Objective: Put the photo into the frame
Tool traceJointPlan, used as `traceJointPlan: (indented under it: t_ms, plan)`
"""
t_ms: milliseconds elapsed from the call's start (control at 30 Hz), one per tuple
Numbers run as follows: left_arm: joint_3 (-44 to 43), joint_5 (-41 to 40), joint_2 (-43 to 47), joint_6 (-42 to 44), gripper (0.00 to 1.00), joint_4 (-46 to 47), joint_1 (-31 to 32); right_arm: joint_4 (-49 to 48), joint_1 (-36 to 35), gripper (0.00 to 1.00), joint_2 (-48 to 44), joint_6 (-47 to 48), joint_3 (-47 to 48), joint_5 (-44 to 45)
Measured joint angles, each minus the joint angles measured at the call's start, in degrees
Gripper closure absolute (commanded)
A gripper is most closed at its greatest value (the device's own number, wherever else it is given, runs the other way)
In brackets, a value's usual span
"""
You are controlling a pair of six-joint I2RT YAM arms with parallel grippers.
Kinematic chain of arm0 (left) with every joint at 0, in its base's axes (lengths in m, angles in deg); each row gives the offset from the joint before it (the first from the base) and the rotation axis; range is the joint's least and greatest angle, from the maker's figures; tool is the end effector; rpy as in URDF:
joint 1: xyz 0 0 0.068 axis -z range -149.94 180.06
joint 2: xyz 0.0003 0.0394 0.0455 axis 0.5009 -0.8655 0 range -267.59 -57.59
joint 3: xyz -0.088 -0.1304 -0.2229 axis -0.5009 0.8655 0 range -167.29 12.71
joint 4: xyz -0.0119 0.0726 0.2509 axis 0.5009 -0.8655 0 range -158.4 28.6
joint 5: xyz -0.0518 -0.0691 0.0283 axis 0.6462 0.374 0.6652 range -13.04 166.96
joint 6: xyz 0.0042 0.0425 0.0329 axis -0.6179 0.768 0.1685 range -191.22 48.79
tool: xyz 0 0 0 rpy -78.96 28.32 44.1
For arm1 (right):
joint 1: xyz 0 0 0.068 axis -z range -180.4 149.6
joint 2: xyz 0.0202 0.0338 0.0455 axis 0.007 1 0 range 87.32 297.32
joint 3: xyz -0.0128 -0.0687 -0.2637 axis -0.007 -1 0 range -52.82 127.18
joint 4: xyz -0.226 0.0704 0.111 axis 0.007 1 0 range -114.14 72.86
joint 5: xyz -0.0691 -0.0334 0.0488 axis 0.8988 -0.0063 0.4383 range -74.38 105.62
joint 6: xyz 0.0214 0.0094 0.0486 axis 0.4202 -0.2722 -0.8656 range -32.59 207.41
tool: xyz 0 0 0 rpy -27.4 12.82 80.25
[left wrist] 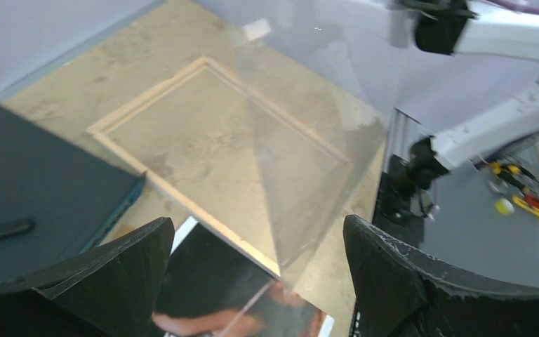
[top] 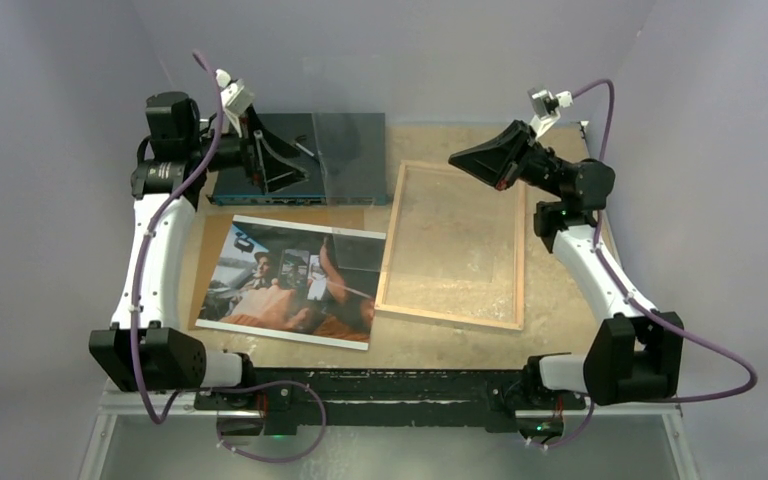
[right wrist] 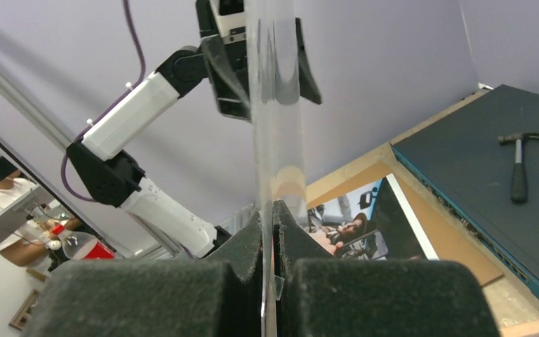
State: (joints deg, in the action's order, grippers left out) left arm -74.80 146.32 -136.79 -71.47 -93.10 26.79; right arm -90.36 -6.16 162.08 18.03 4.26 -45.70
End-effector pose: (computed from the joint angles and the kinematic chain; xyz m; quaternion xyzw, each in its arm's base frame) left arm 0.2851 -0.0169 0.4333 0.2912 0.6966 -0.4635 0.4638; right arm 0.2581 0.0575 0.4193 -0.2447 0.5102 0.6336 0.5276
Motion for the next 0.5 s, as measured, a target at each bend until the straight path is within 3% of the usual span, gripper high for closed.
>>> traceJointPlan:
  t_ms: [233,500]
  plan:
    - [6.75,11.26,6.51,-7.3,0.13,11.41,-0.2,-1.84,3.37,1.0,0.68,-3.13,1.95,-0.87]
    - [8.0,9.14,7.1,-8.46,0.14,15.43,2.47,-16.9,3.63,1.0,7.52,-18.73,2.27,0.74]
